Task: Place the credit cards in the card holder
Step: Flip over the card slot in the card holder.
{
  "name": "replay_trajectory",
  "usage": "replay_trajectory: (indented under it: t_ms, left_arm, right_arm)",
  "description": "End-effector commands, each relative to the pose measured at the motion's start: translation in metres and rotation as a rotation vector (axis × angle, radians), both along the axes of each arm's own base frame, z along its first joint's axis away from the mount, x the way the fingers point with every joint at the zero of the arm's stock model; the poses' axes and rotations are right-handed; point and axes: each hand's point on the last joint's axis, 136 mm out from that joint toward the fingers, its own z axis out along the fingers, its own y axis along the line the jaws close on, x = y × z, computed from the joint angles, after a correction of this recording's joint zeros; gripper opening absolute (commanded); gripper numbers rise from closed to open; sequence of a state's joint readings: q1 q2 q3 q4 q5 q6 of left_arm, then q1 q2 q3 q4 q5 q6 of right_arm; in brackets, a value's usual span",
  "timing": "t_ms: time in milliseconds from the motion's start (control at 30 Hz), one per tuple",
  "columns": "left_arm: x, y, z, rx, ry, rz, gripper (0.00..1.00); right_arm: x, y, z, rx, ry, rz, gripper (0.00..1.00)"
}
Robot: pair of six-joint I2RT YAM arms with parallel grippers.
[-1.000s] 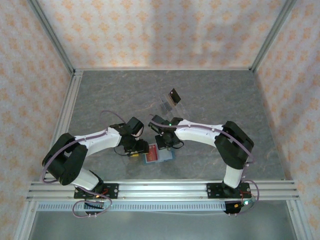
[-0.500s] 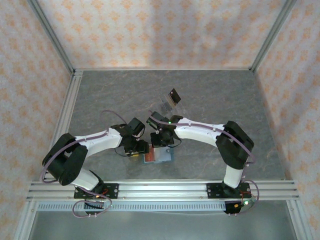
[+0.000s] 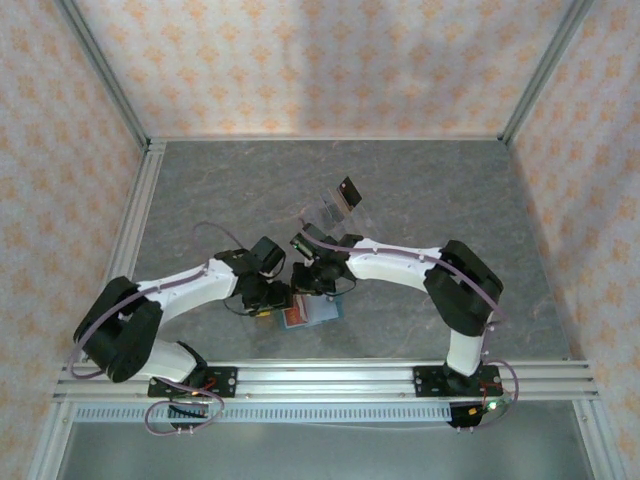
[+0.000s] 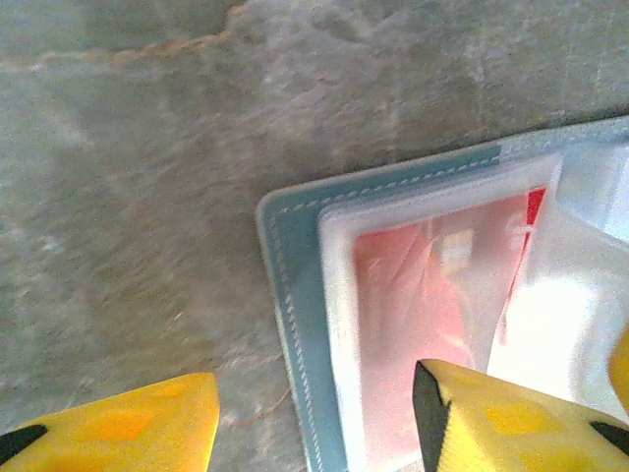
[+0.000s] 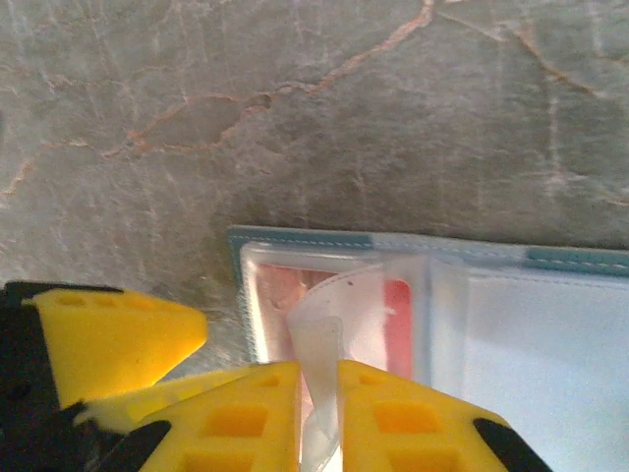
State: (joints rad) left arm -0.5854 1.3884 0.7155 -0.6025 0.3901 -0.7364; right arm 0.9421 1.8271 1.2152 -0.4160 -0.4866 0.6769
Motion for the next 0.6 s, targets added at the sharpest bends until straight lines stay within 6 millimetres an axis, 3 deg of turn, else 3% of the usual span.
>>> replay_trajectory:
  t_ms: [0,100,233,567]
  left_arm:
    - [-0.017,0.033,0.005,0.122,0.045,0.053,0.56]
    - [-0.025,0.054,0.011,0.179,0.051,0.095,0.56]
    - [-0.029,0.065,0.021,0.166,0.025,0.145,0.58]
    - [-0.018,0.052,0.042,0.055,-0.031,0.136,0.67]
  right_arm:
    - [-0.001,0.012,-0.007,0.034,0.029,-0.015,0.19]
    - [0.001,0.018,-0.009,0.057,0.041,-0.021,0.23]
    - [-0.002,0.029,-0.015,0.089,0.070,-0.012,0.27]
    - [0.012,0.041,0.027,0.174,-0.004,0.037,0.37]
